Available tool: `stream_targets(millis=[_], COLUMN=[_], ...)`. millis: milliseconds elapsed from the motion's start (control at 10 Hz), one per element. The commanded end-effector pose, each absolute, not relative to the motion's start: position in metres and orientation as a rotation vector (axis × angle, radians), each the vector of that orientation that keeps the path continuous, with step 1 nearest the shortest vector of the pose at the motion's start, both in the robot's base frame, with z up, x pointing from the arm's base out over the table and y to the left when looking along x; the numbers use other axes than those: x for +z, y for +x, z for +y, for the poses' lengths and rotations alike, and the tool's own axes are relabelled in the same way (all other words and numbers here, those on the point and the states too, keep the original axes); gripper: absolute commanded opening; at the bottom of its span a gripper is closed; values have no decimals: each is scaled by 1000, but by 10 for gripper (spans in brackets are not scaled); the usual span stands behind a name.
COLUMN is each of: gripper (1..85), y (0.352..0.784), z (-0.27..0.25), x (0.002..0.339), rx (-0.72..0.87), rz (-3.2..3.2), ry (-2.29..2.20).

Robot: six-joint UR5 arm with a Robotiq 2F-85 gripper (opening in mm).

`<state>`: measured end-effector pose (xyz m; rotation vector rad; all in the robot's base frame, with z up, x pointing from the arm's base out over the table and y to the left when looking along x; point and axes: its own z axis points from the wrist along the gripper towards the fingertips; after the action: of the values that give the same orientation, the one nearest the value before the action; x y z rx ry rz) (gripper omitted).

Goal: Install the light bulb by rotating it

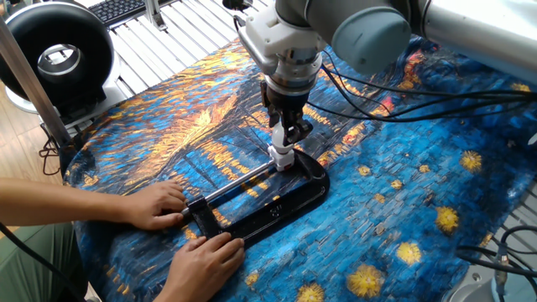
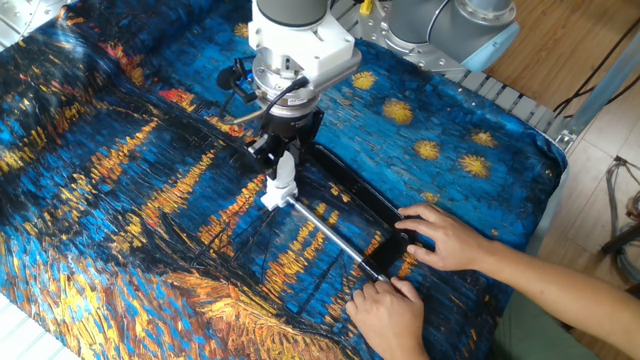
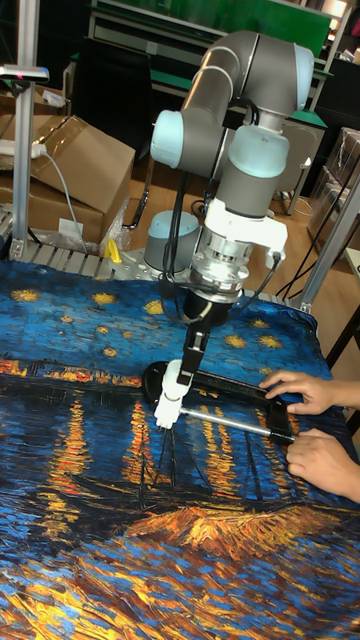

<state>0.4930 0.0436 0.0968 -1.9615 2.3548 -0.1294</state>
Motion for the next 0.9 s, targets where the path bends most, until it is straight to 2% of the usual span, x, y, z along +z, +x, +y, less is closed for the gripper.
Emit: stream_targets(millis=[0, 200, 400, 800], gripper=[320, 310, 247, 280], y=[492, 491, 487, 488], z=[47, 50, 41, 49], x=[96, 93, 97, 92], rx=[-92, -49, -74, 24], rz=[2391, 2450, 2555, 2684], ry=[-1884, -1783, -1683, -1454])
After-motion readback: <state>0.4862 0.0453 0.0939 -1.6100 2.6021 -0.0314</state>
